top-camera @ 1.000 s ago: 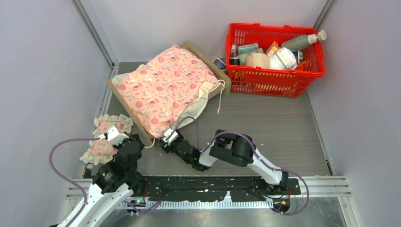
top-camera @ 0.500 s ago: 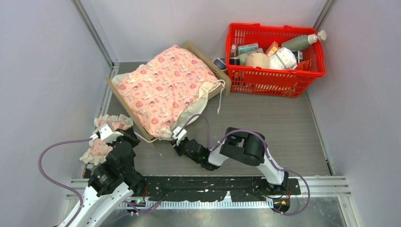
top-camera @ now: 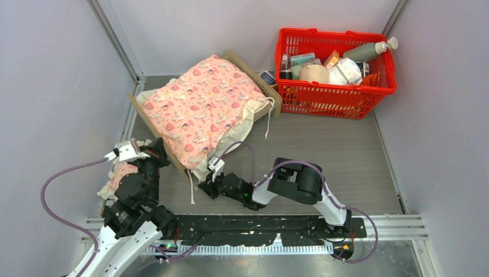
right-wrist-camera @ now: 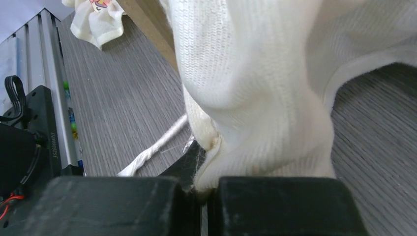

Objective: Set up the pet bed
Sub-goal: Tie the ropes to the bed frame.

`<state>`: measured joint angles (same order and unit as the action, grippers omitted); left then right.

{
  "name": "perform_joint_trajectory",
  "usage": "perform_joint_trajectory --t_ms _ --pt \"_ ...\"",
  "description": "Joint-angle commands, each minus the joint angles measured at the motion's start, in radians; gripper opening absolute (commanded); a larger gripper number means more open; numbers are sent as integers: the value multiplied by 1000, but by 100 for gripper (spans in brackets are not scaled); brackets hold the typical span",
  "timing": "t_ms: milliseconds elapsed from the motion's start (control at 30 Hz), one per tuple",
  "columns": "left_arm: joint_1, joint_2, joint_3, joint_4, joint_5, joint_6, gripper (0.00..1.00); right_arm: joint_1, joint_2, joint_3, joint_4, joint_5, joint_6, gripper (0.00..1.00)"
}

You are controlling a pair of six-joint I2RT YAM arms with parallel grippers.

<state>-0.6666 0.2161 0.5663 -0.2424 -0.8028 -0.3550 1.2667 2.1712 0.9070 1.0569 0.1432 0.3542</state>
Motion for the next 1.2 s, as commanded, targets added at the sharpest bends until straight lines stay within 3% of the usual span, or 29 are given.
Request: perform_joint_trajectory --t_ms 0,100,200,267,300,367,500,667,833,1000,1167 --pt "1 65 52 183 162 148 0 6 5 -16 -37 2 104 5" --pt "1 106 67 203 165 166 0 7 13 -21 -13 2 109 5" --pt "1 112 109 27 180 108 0 6 -2 -20 -8 -2 104 5" --pt "1 59 83 -93 134 -12 0 6 -16 -11 -24 -7 102 5" --pt "1 -1 39 -131 109 -67 4 6 -18 -3 -28 -12 103 5" --pt "0 -95 -35 -156 92 -107 29 7 -17 1 -30 -16 123 5" --pt "1 -134 -33 -254 51 -131 34 4 -22 -6 -58 -41 196 5" --pt "1 25 42 -395 152 -204 49 4 -44 -13 -71 -63 242 5" --pt "1 26 -64 -567 221 -648 50 -26 -92 -9 -62 -89 281 5" --pt "1 -73 -210 -504 242 -748 45 -35 -119 5 -75 -111 292 5" --pt "0 -75 -236 -624 157 -816 46 -36 -129 13 -94 -99 287 5"
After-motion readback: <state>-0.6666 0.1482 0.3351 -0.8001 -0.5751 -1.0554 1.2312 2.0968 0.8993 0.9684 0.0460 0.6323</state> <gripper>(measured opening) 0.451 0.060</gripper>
